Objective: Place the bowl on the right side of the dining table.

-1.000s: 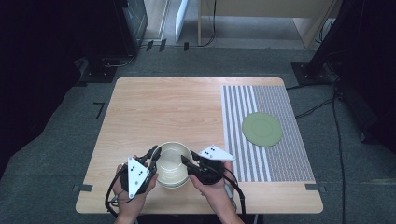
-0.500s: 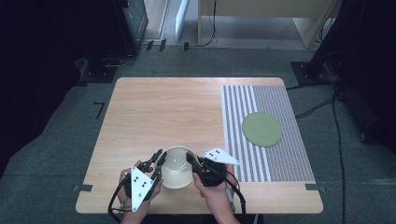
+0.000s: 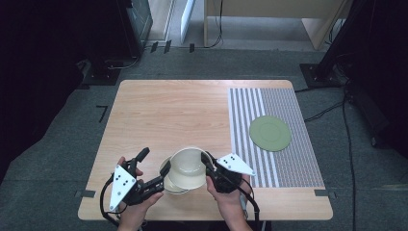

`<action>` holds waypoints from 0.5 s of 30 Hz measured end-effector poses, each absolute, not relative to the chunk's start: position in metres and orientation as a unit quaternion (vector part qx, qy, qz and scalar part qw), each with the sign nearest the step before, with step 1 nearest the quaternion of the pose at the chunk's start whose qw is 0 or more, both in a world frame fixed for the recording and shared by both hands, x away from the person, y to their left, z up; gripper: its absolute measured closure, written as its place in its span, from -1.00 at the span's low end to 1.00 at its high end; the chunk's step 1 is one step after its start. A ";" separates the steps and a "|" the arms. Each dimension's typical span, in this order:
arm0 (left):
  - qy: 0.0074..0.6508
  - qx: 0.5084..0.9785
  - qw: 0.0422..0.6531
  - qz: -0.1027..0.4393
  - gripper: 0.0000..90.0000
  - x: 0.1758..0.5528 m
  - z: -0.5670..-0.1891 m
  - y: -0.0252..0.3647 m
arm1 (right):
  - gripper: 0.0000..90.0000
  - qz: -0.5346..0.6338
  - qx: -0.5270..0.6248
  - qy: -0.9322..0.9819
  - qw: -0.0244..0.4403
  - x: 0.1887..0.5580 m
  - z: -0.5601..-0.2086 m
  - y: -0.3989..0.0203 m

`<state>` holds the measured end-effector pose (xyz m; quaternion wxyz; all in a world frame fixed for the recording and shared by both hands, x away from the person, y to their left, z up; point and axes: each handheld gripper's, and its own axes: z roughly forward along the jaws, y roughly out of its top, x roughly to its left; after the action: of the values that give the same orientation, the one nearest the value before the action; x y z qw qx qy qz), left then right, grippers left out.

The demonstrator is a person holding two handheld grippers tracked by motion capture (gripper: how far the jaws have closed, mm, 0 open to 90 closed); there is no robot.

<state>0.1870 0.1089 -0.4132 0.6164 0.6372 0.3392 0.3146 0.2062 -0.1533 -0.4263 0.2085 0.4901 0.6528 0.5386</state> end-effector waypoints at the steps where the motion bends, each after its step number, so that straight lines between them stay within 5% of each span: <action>1: 0.343 0.631 0.615 0.326 -0.75 0.186 -0.413 0.109 | 0.87 0.536 0.489 0.652 0.220 0.205 -0.425 -0.156; 5: 0.345 0.615 0.625 0.335 -0.92 0.184 -0.412 0.113 | 0.87 0.538 0.495 0.644 0.225 0.207 -0.422 -0.164; 15: 0.357 0.598 0.629 0.347 -1.00 0.187 -0.415 0.128 | 0.87 0.543 0.513 0.621 0.238 0.211 -0.415 -0.187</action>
<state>0.1874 0.1276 -0.4145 0.6285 0.5979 0.3566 0.3468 0.2112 -0.1874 -0.4148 0.2384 0.5126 0.6212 0.5427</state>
